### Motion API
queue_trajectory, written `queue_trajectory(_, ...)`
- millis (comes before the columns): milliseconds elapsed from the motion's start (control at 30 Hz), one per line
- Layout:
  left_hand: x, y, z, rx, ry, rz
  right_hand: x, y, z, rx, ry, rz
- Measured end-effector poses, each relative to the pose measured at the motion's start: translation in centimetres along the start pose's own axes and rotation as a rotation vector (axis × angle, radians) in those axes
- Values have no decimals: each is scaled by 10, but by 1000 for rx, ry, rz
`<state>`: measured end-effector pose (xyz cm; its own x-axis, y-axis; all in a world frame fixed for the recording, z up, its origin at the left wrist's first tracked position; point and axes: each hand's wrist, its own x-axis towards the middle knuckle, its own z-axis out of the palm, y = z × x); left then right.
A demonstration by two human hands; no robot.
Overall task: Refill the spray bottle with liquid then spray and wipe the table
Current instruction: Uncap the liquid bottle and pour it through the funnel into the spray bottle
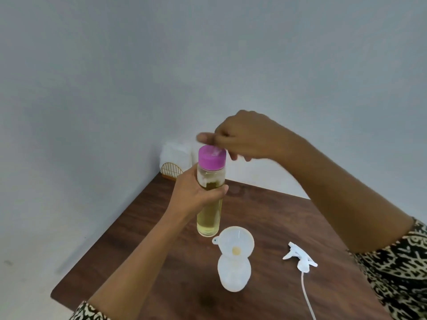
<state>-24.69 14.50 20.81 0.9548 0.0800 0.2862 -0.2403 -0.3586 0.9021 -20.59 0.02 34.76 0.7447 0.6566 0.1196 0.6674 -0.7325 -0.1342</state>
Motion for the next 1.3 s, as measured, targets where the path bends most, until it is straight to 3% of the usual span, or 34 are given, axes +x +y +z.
queue_trajectory(67,-6,7,3,19,24,23,-6,-24,2,-319,20,24)
queue_trajectory(133,-12,12,6,15,47,25,-8,-32,2,-462,-32,-28)
queue_trajectory(267,-25,12,10,51,19,7,-22,-20,-27,-63,-501,-288)
queue_trajectory(300,-27,12,11,51,19,1,-26,-17,-31,15,-533,-291)
queue_trajectory(400,-32,12,12,14,23,-21,-32,-22,-24,14,-323,-136)
queue_trajectory(467,-35,14,14,27,21,-28,-32,-34,-11,-165,-123,42)
queue_trajectory(567,-37,17,15,41,39,-30,-32,-49,4,-429,25,86)
queue_trajectory(633,-40,17,16,44,38,-32,-32,-43,4,-440,-29,-11)
queue_trajectory(733,-47,15,18,45,7,-45,-38,-31,-16,-127,-418,-198)
queue_trajectory(800,-51,13,19,30,7,-48,-45,-25,-24,9,-507,-198)
queue_trajectory(933,-56,13,20,42,12,-67,-48,-36,-10,-218,-155,84)
queue_trajectory(1000,-58,14,20,48,18,-71,-48,-49,4,-364,-32,116)
queue_trajectory(1067,-60,12,20,55,25,-76,-44,-50,10,-399,-61,25)
queue_trajectory(1133,-63,11,19,70,27,-83,-48,-42,0,-231,-292,-125)
queue_trajectory(1200,-65,10,17,80,22,-92,-53,-37,-15,-10,-473,-148)
queue_trajectory(1300,-65,9,15,82,16,-86,-56,-44,-12,-78,-306,0)
